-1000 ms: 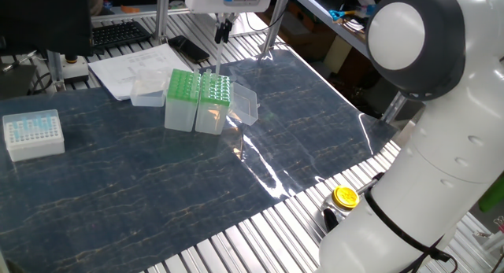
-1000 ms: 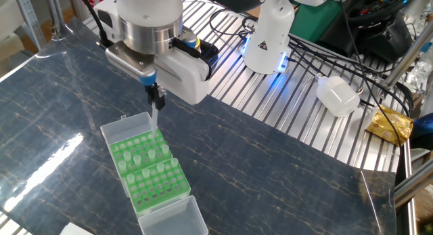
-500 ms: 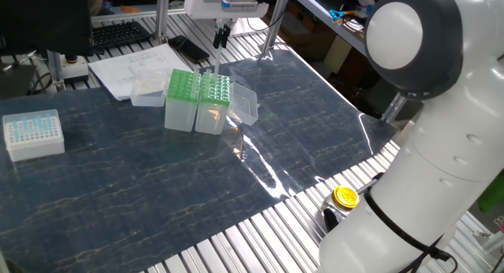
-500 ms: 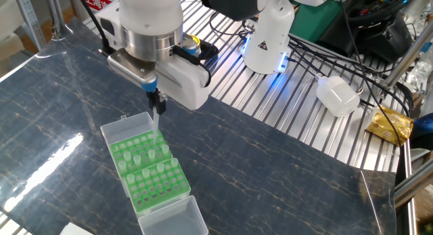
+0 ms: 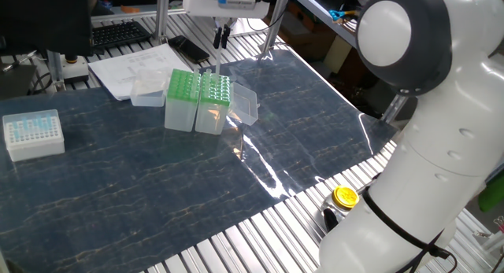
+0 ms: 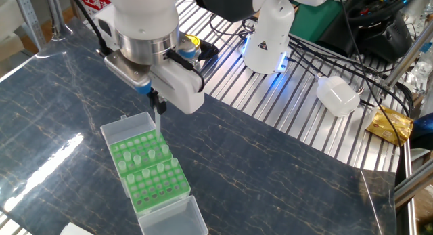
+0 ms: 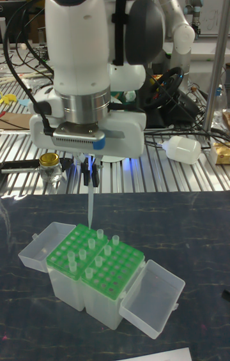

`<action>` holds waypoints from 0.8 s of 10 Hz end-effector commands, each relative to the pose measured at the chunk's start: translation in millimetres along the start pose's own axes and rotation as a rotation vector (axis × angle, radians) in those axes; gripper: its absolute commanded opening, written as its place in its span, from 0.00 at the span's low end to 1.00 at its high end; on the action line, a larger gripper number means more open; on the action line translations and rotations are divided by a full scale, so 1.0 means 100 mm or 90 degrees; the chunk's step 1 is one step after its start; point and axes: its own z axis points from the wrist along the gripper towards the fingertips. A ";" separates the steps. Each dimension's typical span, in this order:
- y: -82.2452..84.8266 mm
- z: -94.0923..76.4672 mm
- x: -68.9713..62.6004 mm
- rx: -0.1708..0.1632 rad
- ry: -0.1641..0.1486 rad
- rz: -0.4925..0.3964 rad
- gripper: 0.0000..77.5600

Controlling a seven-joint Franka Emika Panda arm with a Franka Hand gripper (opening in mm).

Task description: Transfer all large pipette tips from one holder to another

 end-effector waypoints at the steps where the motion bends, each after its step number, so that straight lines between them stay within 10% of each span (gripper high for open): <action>1: 0.00 -0.02 0.00 0.001 0.000 0.005 0.01; 8: -0.04 -0.05 0.03 0.019 -0.004 0.060 0.01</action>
